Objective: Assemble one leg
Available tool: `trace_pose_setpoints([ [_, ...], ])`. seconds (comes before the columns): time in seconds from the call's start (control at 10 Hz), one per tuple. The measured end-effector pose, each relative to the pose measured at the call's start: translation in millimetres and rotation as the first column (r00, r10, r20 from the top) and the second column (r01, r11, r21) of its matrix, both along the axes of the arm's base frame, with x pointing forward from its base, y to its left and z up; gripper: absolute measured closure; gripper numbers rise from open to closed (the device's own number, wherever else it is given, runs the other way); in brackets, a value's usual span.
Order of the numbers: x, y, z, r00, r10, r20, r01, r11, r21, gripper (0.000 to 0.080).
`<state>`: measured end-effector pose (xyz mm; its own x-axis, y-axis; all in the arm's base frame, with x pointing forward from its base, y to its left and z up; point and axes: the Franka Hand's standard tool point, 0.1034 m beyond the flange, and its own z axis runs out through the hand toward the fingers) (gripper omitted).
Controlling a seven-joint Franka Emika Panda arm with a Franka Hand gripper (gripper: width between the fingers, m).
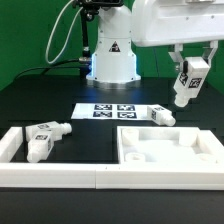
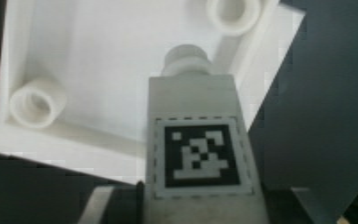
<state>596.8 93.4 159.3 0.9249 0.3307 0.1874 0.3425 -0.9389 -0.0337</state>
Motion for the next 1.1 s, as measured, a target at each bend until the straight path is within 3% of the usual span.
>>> trace_pose_setpoints([
  [0.2, 45.6, 12.2, 13.4, 0.992, 0.006, 0.129, -0.011, 0.999, 0.035, 0.0512],
  [0.3, 51.4, 13.0, 15.1, 0.980, 0.014, 0.200, -0.020, 0.999, 0.032, 0.0512],
  [0.5, 50.3, 3.7, 11.1, 0.961, 0.004, 0.278, -0.011, 1.000, 0.023, 0.0512],
  [0.7, 49.0, 3.5, 7.9, 0.963, 0.005, 0.271, -0.012, 1.000, 0.022, 0.0512],
  [0.9, 50.0, 0.1, -15.2, 0.960, 0.030, 0.278, -0.034, 0.999, 0.012, 0.0512],
  [1.1, 47.2, 9.0, -21.2, 0.963, 0.033, 0.269, -0.042, 0.999, 0.029, 0.0512],
])
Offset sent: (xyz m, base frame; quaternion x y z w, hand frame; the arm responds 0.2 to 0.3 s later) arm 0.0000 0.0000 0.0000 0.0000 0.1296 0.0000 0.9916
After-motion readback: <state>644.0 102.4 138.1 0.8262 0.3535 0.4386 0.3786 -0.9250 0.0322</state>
